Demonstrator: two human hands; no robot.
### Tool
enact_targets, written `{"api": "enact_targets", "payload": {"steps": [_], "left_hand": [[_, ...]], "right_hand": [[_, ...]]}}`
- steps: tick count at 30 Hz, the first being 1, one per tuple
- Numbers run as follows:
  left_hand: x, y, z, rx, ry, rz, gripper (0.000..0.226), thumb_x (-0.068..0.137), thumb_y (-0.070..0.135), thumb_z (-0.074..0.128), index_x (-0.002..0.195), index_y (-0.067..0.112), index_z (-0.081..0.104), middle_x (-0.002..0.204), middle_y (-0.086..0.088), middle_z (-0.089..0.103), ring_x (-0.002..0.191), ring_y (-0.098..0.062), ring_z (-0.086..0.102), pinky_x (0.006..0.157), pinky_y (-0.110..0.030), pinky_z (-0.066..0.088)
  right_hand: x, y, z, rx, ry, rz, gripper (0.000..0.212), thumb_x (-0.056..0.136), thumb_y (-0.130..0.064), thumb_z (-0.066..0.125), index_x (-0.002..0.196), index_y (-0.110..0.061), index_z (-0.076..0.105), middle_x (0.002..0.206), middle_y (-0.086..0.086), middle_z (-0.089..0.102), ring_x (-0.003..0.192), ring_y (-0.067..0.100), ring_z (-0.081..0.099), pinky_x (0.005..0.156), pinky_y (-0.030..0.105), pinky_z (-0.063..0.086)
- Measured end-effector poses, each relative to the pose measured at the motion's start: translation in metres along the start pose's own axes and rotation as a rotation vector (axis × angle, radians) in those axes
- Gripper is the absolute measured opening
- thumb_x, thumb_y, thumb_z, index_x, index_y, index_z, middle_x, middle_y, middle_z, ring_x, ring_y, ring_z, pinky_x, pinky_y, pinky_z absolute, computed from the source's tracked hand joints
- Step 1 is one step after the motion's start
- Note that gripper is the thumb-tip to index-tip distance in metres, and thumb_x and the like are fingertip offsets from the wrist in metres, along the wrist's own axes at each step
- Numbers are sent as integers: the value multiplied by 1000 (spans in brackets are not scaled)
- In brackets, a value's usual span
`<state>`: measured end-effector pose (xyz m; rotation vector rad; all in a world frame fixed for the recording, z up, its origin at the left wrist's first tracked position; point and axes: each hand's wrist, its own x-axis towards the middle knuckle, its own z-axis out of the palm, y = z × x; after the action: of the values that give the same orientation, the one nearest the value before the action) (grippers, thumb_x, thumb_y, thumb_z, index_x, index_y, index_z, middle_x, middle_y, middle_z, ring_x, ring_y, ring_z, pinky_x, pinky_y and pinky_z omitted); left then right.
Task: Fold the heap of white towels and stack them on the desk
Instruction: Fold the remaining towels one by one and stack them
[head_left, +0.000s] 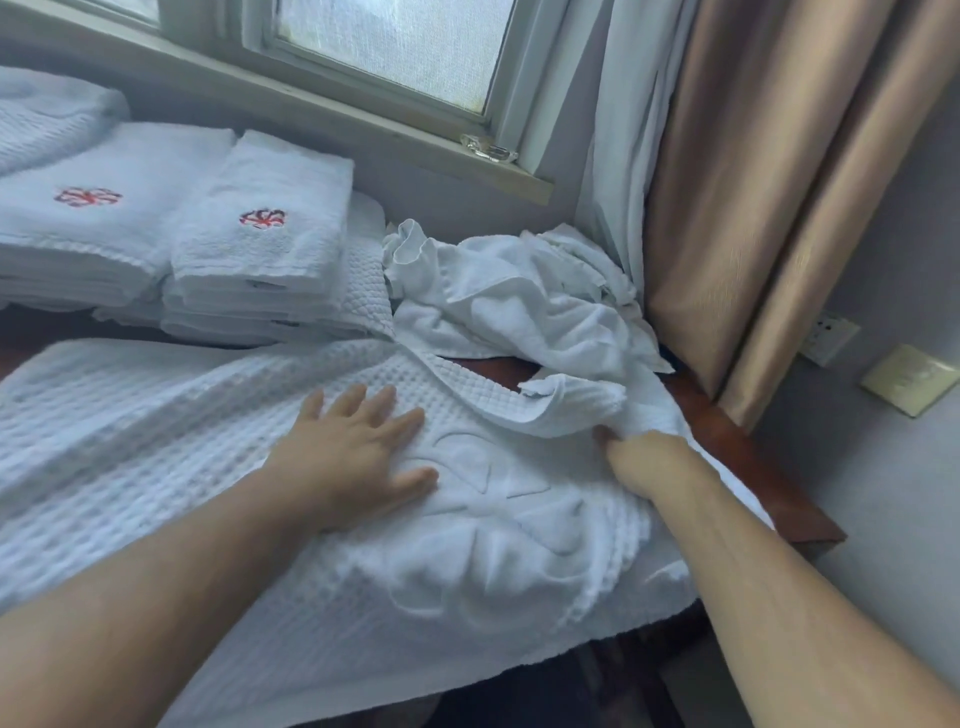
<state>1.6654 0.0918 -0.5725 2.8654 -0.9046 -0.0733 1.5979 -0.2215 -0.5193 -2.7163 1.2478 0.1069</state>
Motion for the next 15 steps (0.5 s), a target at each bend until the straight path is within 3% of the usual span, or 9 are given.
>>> {"api": "enact_targets", "payload": {"steps": [2,4,7,9,11,13,15], "left_hand": [[-2,0,0,6,14,54,78,87,82,23,156,48,9,168,8,2,155,-22,-2,122,-56,0],[-4,-2,0,7,-5,106,78,84,83,18,154,52,5,168,11,-1,155,-19,-4,123,-54,-2],[-7,-6,2,9,-37,146,87,72,88,4,153,56,-2,167,15,-7,154,-16,-9,123,-52,-6],[-11,-11,2,11,-38,160,87,71,90,2,151,59,-6,167,17,-9,154,-14,-12,123,-50,-7],[-15,-17,2,12,-40,169,84,72,91,3,149,61,-9,166,20,-11,153,-12,-13,123,-48,-7],[-18,-24,0,24,-46,179,83,72,92,3,149,61,-11,165,21,-13,153,-11,-13,123,-47,-6],[-19,-29,-2,31,-56,192,82,74,92,4,148,61,-11,165,21,-14,153,-10,-13,124,-46,-4]], "right_hand": [[4,8,-6,-59,205,47,79,86,-77,38,134,-15,53,125,10,60,117,34,56,93,43,45],[2,1,-3,-10,383,-102,65,88,-65,50,124,-11,53,117,11,63,107,34,60,76,38,45],[-7,-30,6,194,180,-415,35,92,-52,53,102,-20,63,91,-3,67,80,16,61,59,28,43],[-8,-48,11,265,54,-547,36,93,-53,49,97,-24,68,92,-8,69,86,15,64,64,29,46],[0,-58,16,253,83,-547,50,94,-57,39,118,-22,66,118,2,67,106,24,61,81,33,48],[21,-58,23,65,117,-345,75,93,-69,28,142,-17,49,144,15,49,117,35,53,91,41,46],[42,-49,27,-83,30,-210,81,93,-74,22,148,-18,42,145,16,49,110,34,55,88,42,50]]}}
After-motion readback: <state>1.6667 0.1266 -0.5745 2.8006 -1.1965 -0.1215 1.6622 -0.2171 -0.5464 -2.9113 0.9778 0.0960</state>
